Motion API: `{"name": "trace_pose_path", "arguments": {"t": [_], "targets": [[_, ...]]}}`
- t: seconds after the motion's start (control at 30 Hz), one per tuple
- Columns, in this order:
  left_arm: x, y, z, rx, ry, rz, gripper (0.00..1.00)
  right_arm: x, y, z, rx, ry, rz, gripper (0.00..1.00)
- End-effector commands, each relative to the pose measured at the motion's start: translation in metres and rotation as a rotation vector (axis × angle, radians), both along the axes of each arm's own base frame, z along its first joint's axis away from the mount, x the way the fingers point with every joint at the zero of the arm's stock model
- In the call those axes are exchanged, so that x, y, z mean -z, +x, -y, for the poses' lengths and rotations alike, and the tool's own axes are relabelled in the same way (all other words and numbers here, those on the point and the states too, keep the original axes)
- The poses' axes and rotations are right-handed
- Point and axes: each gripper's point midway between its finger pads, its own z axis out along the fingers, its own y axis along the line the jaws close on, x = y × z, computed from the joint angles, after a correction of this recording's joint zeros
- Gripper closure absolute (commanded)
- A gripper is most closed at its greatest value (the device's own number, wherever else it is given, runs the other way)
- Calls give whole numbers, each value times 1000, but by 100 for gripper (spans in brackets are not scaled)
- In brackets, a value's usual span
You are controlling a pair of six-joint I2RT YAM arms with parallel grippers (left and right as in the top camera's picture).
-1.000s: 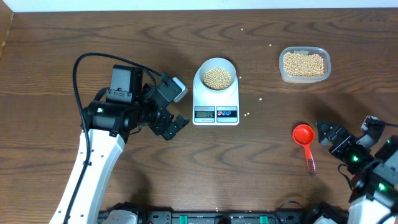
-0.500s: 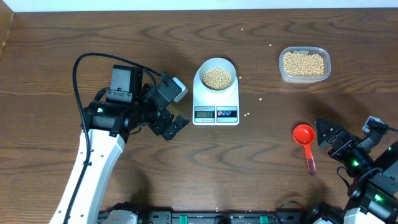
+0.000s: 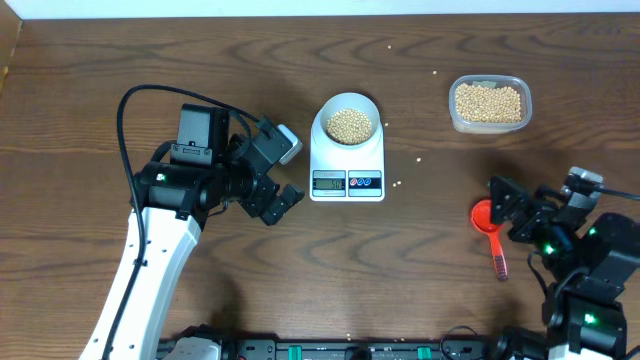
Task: Scoop item into bowl and weigh 50g on scale
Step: 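Release the red scoop on the table and lift the right gripper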
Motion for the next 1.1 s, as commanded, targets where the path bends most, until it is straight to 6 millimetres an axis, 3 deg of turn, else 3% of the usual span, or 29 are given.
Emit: {"name": "trace_pose_path", "arguments": {"t": [0.0,0.1,0.2,0.6,1.07], "targets": [[-16,6,-1,0,-3,49,2,-17,-3,2,51,-117,70,1],[-16,6,-1,0,-3,49,2,-20,-12,-7,45,-147,123,1],[-16,6,-1,0,-3,49,2,-10,-19,-13,30,-155,153,1],[-16,6,-1,0,-3,49,2,12,-12,-17,30,-158,398,1],[-16,6,-1,0,-3,49,3,1,-19,-16,37,-192,512,1]]}}
